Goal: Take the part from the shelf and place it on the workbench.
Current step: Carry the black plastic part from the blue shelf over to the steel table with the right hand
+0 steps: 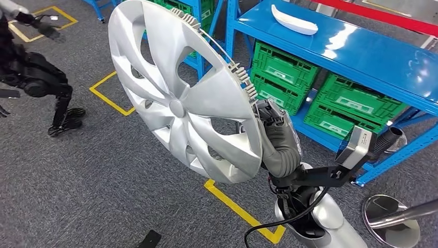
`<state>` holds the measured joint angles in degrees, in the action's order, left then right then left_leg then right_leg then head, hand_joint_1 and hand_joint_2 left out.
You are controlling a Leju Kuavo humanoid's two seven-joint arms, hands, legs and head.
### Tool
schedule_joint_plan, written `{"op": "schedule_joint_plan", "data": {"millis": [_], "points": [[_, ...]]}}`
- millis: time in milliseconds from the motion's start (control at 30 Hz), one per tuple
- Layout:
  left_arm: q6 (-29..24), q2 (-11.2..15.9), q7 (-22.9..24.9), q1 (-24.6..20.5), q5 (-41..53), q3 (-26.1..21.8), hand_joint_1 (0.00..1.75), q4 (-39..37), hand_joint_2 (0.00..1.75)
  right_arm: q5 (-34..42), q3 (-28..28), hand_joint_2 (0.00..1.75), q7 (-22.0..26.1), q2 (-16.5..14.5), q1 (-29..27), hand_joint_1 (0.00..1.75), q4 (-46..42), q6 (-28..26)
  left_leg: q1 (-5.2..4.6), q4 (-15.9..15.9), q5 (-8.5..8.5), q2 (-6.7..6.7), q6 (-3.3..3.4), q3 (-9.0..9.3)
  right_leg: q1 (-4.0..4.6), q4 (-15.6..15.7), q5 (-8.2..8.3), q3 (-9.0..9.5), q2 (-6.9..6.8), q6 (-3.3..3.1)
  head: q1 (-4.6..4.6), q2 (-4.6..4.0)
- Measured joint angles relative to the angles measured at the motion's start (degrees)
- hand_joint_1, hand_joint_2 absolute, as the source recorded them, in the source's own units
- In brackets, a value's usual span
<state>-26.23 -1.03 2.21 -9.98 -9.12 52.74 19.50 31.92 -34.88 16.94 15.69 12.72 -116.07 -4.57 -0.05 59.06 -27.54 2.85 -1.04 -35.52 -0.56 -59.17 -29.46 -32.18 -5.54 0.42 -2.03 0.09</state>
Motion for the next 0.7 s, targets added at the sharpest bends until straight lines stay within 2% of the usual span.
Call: {"op": "schedule_joint_plan", "data": {"millis": [33,67,100,167,200,233,267,300,333,400,433,467,533,567,633,667,700], "points": [[0.0,0.0,0.0,0.1,-0.1,0.0,0.00,0.0,1.75,0.0,0.0,1.75,-0.1,0.0,0.2,1.75,0.0,0.0,0.10,-0.1,0.08,-0.48,0.34,-0.05,-0.08,0.1,-0.18,0.13,-0.23,0.34,-0.12,0.00],[0.0,0.0,0.0,0.2,-0.2,0.0,0.00,0.0,1.75,0.0,0.0,1.75,-0.1,0.0,0.3,1.75,0.0,-0.1,0.21,-0.2,0.17,-1.00,0.67,-0.03,-0.20,-0.2,-0.66,0.10,0.36,0.61,-0.17,0.00],[0.0,0.0,0.0,0.2,-0.3,0.0,0.00,0.0,1.75,0.0,0.0,1.75,-0.1,0.0,0.4,1.75,0.0,-0.1,0.35,-0.3,0.27,-1.49,1.02,0.02,-0.30,-1.5,-1.68,-0.42,1.55,0.79,-0.33,0.00],[-0.1,-0.1,0.0,0.1,-0.3,0.0,0.00,-0.1,1.75,0.0,0.0,1.75,-0.2,0.0,0.6,1.75,0.0,-0.1,0.41,-0.4,0.35,-2.50,1.53,0.06,-0.40,-7.5,-4.96,-3.26,4.40,0.80,-0.77,0.00],[-0.1,-0.1,0.0,0.1,-0.3,0.0,0.00,-0.1,1.75,0.0,0.0,1.75,-0.3,0.0,0.6,1.75,0.0,-0.2,0.32,-0.4,0.33,-3.09,1.70,0.06,-0.36,-11.5,-6.51,-5.25,5.05,0.72,-0.98,0.00],[0.0,-0.1,0.0,0.1,-0.4,0.0,0.00,-0.1,1.75,0.0,-0.1,1.75,-0.3,0.0,0.6,1.75,0.0,-0.2,0.21,-0.4,0.32,-3.73,1.76,0.06,-0.32,-14.5,-7.26,-6.89,5.28,0.65,-1.08,0.00],[0.0,-0.1,0.0,0.1,-0.4,0.0,0.00,-0.1,1.75,0.0,-0.2,1.75,-0.4,0.1,0.6,1.75,0.0,-0.2,0.11,-0.3,0.30,-4.42,1.80,0.08,-0.26,-15.8,-6.92,-7.77,5.37,0.53,-1.10,0.00],[0.0,-0.1,0.0,0.1,-0.4,0.0,0.00,-0.1,1.75,0.0,-0.2,1.75,-0.5,0.1,0.6,1.75,0.0,-0.3,0.05,-0.2,0.27,-5.14,1.81,0.09,-0.21,-14.8,-5.47,-7.64,5.51,0.37,-1.11,0.00],[0.0,-0.1,0.0,0.2,-0.4,0.0,0.00,-0.1,1.75,0.0,-0.3,1.75,-0.5,0.1,0.6,1.75,0.0,-0.3,0.01,-0.1,0.24,-5.89,1.78,0.11,-0.16,-11.9,-3.23,-6.60,5.92,0.13,-1.12,0.00],[0.0,-0.2,0.0,0.1,-0.5,0.0,0.00,-0.2,1.75,0.0,-0.3,1.75,-0.6,0.2,0.6,1.75,0.0,-0.3,0.01,0.2,0.14,-7.25,1.58,-0.05,-0.20,-4.9,0.57,-3.86,8.18,-0.38,-1.07,0.00],[0.0,-0.2,0.0,0.1,-0.5,0.0,0.00,-0.2,1.75,0.0,-0.4,1.75,-0.6,0.2,0.7,1.75,0.0,-0.3,0.06,0.4,0.16,-7.81,1.36,-0.29,-0.22,-2.6,1.31,-2.92,9.16,-0.49,-1.06,0.00],[0.1,-0.3,0.0,0.1,-0.6,0.0,0.00,-0.2,1.75,0.0,-0.4,1.75,-0.6,0.2,0.7,1.75,0.0,-0.3,0.18,0.5,0.23,-8.35,1.06,-0.56,-0.19,-1.5,1.37,-2.49,9.80,-0.55,-1.04,0.00],[0.1,-0.4,0.0,0.3,-0.7,0.0,0.00,-0.2,1.75,0.0,-0.5,1.75,-0.7,0.2,0.8,1.75,0.0,-0.4,0.43,0.4,0.46,-9.46,0.37,-0.91,-0.16,-0.8,1.21,-2.14,9.11,-0.67,-1.10,0.00],[0.1,-0.4,0.0,0.4,-0.8,0.0,0.00,-0.2,1.75,0.0,-0.5,1.75,-0.8,0.2,0.8,1.75,0.0,-0.4,0.39,0.5,0.26,-9.24,0.03,-1.02,-0.26,-0.5,1.31,-1.90,8.52,-0.86,-1.07,0.00],[0.0,-0.4,0.0,0.4,-1.0,0.0,0.00,-0.2,1.75,0.0,-0.5,1.75,-0.9,0.2,0.9,1.75,0.0,-0.5,0.30,3.2,-1.55,-7.03,-0.73,-2.16,-0.59,0.2,1.46,-1.23,7.02,-1.39,-0.59,0.00],[0.0,-0.5,0.0,0.4,-1.1,0.0,0.00,-0.2,1.75,0.0,-0.5,1.75,-0.9,0.2,1.0,1.75,0.0,-0.5,0.39,6.2,-3.11,-5.45,-1.14,-3.50,-0.58,0.3,1.42,-0.96,6.28,-1.55,-0.32,0.00],[0.0,-0.5,0.1,0.3,-1.2,0.0,0.00,-0.2,1.75,0.0,-0.6,1.75,-0.9,0.2,1.0,1.75,0.0,-0.6,0.62,9.8,-4.69,-4.47,-1.53,-5.15,-0.56,0.3,1.34,-0.82,5.51,-1.67,-0.07,0.00]]}}
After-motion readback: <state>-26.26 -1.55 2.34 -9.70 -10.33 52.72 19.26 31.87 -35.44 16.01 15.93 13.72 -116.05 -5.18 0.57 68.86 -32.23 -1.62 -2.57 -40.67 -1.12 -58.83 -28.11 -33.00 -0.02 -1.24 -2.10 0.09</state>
